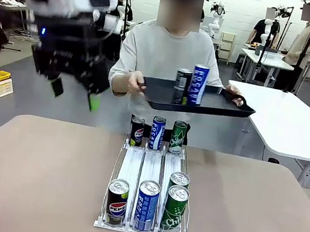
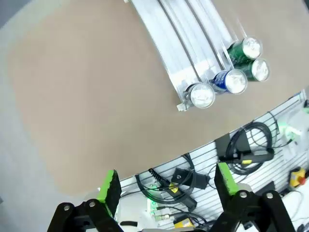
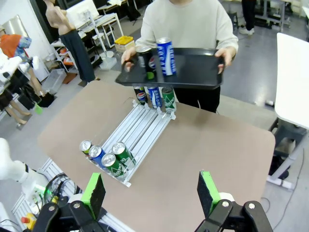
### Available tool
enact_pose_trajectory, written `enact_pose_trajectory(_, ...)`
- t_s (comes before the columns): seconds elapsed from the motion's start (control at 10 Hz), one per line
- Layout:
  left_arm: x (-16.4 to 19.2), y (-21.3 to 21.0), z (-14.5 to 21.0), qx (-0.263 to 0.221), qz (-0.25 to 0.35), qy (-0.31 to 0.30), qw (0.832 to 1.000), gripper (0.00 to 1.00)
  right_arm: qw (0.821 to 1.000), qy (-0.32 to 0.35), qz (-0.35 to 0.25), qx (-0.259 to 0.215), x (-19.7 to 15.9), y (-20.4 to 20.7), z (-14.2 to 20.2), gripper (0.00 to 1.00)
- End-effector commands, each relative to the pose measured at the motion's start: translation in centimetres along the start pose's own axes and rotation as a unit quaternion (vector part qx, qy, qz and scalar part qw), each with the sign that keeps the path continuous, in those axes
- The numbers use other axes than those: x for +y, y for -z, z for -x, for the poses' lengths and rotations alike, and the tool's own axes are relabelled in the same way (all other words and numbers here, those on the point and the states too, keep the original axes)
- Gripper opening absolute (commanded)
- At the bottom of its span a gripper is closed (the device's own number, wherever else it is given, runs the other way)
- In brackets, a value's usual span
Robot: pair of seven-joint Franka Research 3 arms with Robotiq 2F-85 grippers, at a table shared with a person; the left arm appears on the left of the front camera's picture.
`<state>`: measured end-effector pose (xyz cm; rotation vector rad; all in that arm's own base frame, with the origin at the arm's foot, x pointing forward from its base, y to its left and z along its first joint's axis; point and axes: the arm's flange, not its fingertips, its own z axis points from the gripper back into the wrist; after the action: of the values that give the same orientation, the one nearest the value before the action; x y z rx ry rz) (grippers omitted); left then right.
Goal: Retrieve and hand over the desired beverage to the person.
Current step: Place the picked can on the Handle tray extended by the person.
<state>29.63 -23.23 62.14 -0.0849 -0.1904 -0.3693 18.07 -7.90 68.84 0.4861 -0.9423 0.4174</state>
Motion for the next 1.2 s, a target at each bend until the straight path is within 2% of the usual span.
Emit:
enact_pose_trajectory(0.0, 1.18, 2.16, 0.72, 0.015, 0.021, 0.014, 1.000, 1.00, 1.000, -0.001, -0.007, 0.000, 0.03, 0.24, 0.05, 1.00)
enact_pose_trajectory(0.2, 1.02, 2.58, 0.72, 0.015, 0.021, -0.007, 1.000, 1.00, 1.000, -0.001, -0.007, 0.000, 0.03, 0.24, 0.05, 1.00)
enact_pose_trajectory(0.3, 1.20, 3.07, 0.67, 0.020, 0.005, 0.004, 1.000, 1.00, 1.000, -0.001, -0.007, 0.000, 0.03, 0.24, 0.05, 1.00)
enact_pose_trajectory(1.1, 1.20, 3.07, 0.67, 0.020, 0.005, 0.004, 1.000, 1.00, 1.000, -0.001, -0.007, 0.000, 0.03, 0.24, 0.05, 1.00)
